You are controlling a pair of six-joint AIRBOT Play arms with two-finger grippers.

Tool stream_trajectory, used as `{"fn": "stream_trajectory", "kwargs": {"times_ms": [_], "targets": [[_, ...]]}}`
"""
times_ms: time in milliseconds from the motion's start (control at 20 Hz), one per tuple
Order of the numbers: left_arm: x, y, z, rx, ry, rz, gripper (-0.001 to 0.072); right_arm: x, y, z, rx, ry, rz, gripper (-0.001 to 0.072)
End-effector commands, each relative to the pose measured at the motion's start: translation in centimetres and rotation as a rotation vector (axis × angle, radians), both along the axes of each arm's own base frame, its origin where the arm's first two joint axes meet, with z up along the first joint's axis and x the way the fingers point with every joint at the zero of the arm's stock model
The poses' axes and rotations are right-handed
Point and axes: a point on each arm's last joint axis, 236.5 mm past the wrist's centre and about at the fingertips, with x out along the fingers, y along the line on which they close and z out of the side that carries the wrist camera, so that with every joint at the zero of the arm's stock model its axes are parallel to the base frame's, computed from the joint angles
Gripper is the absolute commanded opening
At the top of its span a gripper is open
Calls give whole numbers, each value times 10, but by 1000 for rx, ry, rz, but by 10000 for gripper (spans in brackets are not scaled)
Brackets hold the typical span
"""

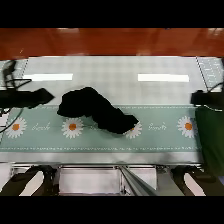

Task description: Fold the shirts.

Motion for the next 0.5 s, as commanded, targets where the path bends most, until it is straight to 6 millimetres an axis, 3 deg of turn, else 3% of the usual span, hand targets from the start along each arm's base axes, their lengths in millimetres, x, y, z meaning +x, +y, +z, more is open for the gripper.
{"fn": "stream_trajectory", "kwargs": {"times_ms": [0,100,200,350,450], "targets": [[-27,-1,-30,-290,112,150,505,-16,-12,-46,299,25,-185,411],[-45,-53,-50,-552,170,67,505,-10,35,-73,520,-10,-139,410],[-49,-80,-51,-698,170,-25,506,-18,60,-93,593,34,-79,410],[-37,-74,-75,-684,210,27,506,-26,74,-104,573,89,-15,410],[-18,-59,-92,-609,172,104,506,-27,87,-104,570,104,33,410]]}}
